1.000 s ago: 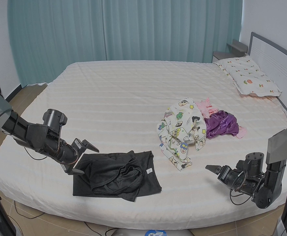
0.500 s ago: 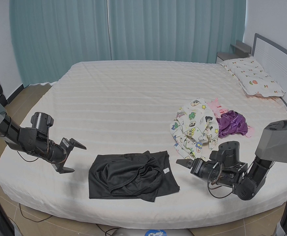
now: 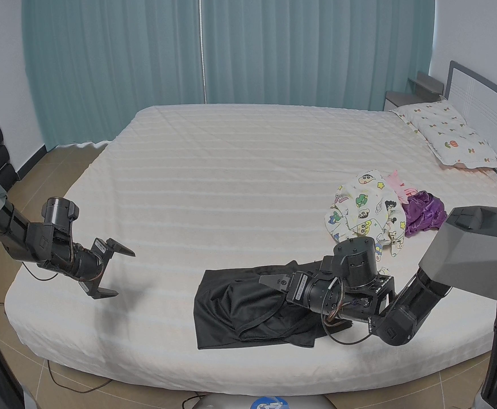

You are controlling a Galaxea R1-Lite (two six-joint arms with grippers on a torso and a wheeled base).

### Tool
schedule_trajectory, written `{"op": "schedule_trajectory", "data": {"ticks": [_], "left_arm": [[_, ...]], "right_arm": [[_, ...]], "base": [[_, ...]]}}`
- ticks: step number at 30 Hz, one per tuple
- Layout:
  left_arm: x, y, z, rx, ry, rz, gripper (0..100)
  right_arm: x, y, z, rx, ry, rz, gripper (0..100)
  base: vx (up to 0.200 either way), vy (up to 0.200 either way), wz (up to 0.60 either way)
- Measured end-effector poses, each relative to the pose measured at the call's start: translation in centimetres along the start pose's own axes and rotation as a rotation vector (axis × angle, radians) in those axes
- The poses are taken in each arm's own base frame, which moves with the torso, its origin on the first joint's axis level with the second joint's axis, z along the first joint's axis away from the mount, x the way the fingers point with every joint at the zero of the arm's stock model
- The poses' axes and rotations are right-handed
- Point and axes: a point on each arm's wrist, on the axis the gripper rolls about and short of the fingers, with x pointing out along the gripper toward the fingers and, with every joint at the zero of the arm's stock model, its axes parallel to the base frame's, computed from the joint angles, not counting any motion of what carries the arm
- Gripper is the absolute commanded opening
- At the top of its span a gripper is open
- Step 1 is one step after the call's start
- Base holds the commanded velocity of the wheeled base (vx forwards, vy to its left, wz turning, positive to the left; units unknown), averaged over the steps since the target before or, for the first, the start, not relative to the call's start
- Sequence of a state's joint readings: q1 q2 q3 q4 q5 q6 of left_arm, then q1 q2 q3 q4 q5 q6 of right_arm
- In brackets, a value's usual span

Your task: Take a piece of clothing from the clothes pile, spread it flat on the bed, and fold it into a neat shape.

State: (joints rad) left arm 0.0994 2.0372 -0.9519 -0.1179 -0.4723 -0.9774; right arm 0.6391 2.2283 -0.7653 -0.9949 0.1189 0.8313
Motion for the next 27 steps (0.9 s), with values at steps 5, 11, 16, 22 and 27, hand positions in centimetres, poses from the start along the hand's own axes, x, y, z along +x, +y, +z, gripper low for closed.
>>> {"op": "schedule_trajectory", "data": {"ticks": [5,11,16,22,27], "left_arm": [[0.1,0.2,0.0,-0.003,0.002,0.005,100],[0.2,0.2,0.0,-0.005,0.002,0.008,100],[0.3,0.3,0.0,-0.004,0.004,0.011,100],[0.2,0.4,0.0,-0.006,0.003,0.012,100],[0.2,0.4,0.0,-0.005,0.004,0.012,100]], "right_arm": [[0.4,-0.3,-0.8,-0.002,0.028,-0.016,100],[0.4,-0.1,-2.9,-0.018,0.095,-0.027,100],[0.2,-0.7,-3.6,-0.008,0.147,-0.079,100],[-0.5,-0.5,-3.6,-0.005,0.152,-0.084,100],[-1.1,-0.8,-4.0,-0.006,0.165,-0.096,100]], "base": [[0.0,0.0,0.0],[0.0,0.0,0.0],[0.0,0.0,0.0],[0.0,0.0,0.0],[0.0,0.0,0.0]]}}
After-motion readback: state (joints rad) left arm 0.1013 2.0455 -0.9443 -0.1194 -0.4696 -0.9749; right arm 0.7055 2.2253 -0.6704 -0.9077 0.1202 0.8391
